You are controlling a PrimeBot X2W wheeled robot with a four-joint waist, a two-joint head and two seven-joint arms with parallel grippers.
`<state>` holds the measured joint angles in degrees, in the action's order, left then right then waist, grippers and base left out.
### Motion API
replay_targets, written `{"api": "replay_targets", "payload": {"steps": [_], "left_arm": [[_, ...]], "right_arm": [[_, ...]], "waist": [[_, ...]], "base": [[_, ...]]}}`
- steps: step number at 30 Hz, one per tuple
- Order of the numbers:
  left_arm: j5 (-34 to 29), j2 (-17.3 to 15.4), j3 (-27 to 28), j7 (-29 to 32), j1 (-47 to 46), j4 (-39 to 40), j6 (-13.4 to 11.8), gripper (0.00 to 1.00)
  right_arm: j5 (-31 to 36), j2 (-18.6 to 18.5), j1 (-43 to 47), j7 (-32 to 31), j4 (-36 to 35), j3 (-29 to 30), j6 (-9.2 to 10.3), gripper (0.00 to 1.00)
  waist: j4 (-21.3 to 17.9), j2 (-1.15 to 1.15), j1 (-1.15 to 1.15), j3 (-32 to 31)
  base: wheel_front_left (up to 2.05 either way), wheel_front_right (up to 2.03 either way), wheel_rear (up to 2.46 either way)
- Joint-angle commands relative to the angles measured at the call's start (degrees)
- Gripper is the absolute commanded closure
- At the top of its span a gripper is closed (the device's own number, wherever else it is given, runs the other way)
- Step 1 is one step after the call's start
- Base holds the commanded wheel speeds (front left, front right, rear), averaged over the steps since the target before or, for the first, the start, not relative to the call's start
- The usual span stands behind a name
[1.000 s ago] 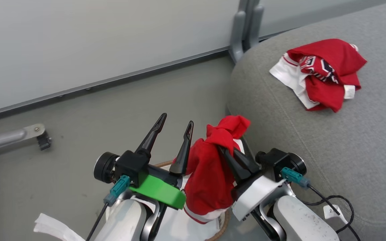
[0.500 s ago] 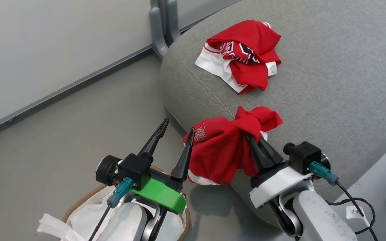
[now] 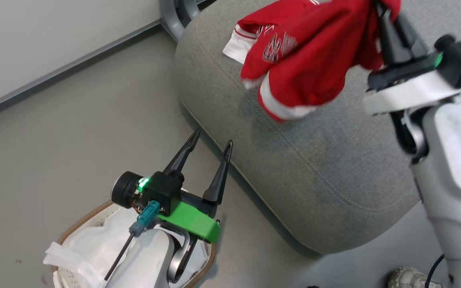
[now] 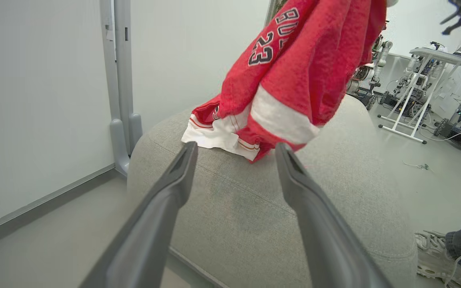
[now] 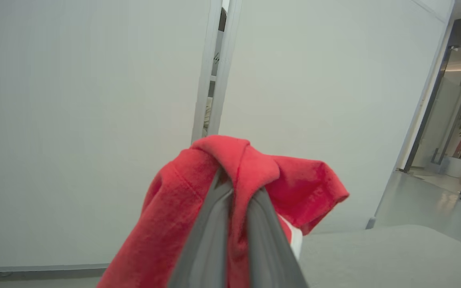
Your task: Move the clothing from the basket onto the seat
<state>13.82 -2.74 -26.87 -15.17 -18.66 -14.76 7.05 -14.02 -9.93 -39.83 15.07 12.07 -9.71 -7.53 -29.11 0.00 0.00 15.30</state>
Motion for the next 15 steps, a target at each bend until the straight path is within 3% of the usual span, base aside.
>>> {"api": "replay_targets", "payload": {"steps": [1, 9, 15], "left_arm": [[-0.54, -0.30, 0.08, 0.05, -1.10, -0.23, 0.19, 0.00], [-1.83, -0.30, -1.13, 0.05, -3.24, -0.97, 0.39, 0.00], [-2.12, -0.29, -2.11, 0.05, -5.37, -1.18, 0.47, 0.00]], "right_arm": [[1.44, -1.18, -2.73, 0.12, 0.03, 1.03, 0.08, 1.00], [6.43, -5.72, -13.29, 0.12, 5.01, 8.41, 0.08, 1.00], [10.49, -6.20, -14.96, 0.12, 15.32, 10.75, 0.08, 1.00]], "waist": [[2.37, 0.00, 0.00, 2.67], [7.44, 0.00, 0.00, 7.54], [11.17, 0.00, 0.00, 11.53]], "base": [[0.00, 0.00, 0.00], [0.00, 0.00, 0.00], [0.00, 0.00, 0.00]]}}
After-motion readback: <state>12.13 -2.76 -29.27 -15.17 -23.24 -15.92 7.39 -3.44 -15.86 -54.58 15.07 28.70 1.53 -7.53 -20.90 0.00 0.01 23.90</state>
